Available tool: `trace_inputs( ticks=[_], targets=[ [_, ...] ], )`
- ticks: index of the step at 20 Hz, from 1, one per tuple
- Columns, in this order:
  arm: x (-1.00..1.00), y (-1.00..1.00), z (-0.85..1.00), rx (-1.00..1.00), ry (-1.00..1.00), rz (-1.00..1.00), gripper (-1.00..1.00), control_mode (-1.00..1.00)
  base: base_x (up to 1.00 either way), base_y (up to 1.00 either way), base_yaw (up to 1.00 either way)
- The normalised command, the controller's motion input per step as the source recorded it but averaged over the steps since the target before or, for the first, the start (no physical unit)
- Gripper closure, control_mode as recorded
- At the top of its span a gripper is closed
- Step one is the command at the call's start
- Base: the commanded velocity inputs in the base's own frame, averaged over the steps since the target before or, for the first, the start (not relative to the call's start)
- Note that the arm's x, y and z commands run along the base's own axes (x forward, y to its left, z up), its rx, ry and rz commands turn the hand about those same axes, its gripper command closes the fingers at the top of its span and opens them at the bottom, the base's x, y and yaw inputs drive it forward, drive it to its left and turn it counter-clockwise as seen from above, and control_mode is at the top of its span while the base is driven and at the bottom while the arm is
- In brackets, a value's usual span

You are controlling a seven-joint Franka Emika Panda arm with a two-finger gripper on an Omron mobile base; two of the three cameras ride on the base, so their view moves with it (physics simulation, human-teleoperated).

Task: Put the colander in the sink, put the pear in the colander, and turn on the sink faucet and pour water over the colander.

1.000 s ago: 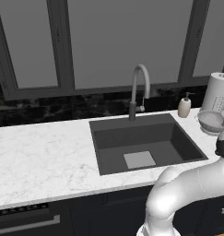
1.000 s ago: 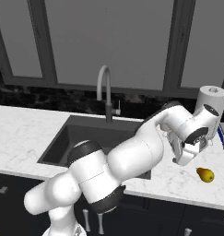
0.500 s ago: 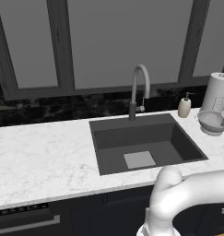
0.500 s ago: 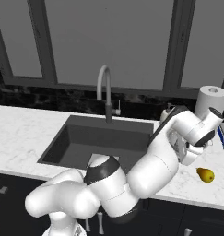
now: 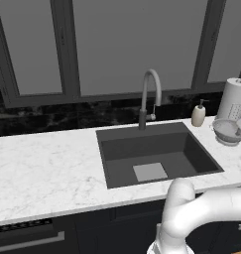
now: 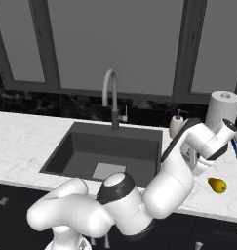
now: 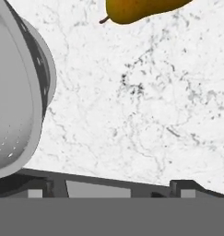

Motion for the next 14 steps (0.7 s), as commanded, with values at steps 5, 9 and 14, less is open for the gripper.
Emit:
trace_inputs(
  ticks=[5, 9, 14],
  targets=[
    [0.11, 0.00, -0.13, 0.00, 0.00, -0.23, -1.00, -1.00, 0.00, 0.00, 0.00],
    [0.08, 0.00, -0.04, 0.00, 0.00, -0.25, -1.00, -1.00, 0.00, 0.00, 0.00],
    [0.15, 0.00, -0.13, 0.00, 0.00, -0.18, -1.00, -1.00, 0.00, 0.00, 0.00]
  ],
)
